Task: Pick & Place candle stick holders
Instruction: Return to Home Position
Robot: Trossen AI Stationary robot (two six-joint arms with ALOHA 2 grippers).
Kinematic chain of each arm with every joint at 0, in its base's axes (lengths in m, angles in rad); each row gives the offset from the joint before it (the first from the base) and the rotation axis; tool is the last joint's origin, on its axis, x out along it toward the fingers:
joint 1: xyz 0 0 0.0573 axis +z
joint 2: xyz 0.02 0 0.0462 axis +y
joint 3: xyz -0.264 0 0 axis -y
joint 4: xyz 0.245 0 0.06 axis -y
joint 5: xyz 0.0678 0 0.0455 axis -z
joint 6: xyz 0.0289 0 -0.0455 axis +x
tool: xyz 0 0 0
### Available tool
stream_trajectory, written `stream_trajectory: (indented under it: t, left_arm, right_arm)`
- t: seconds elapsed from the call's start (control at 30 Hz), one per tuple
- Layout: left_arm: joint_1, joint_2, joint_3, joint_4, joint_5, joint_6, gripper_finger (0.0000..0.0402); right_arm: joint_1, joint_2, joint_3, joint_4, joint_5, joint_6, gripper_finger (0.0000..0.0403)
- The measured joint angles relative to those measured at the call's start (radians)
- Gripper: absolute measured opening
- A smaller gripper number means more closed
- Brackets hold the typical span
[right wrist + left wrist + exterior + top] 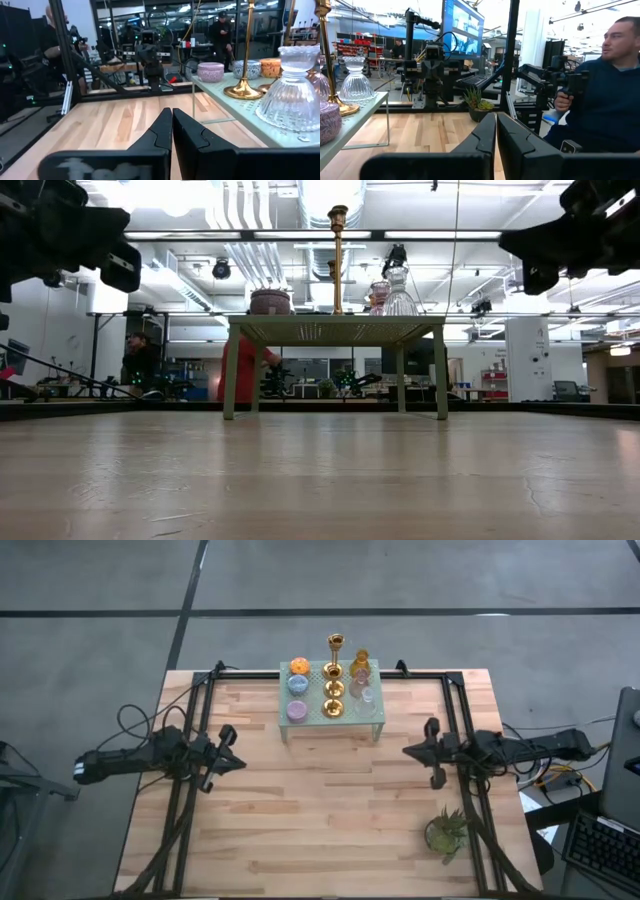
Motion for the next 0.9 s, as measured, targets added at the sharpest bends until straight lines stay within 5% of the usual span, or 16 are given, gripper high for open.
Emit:
stream_trajectory:
  t: [0.27,0.9]
  left_arm:
    - [0.000,0.000,0.000,0.000,0.000,0.000,0.0021]
    - [0.000,0.000,0.000,0.000,0.000,0.000,0.0020]
  right_arm:
    - [0.000,-0.133,-0.002,-0.097,0.000,0.040,0.0009]
    - [-0.001,-0.111,-0.004,-0.099,0.000,0.054,0.0009]
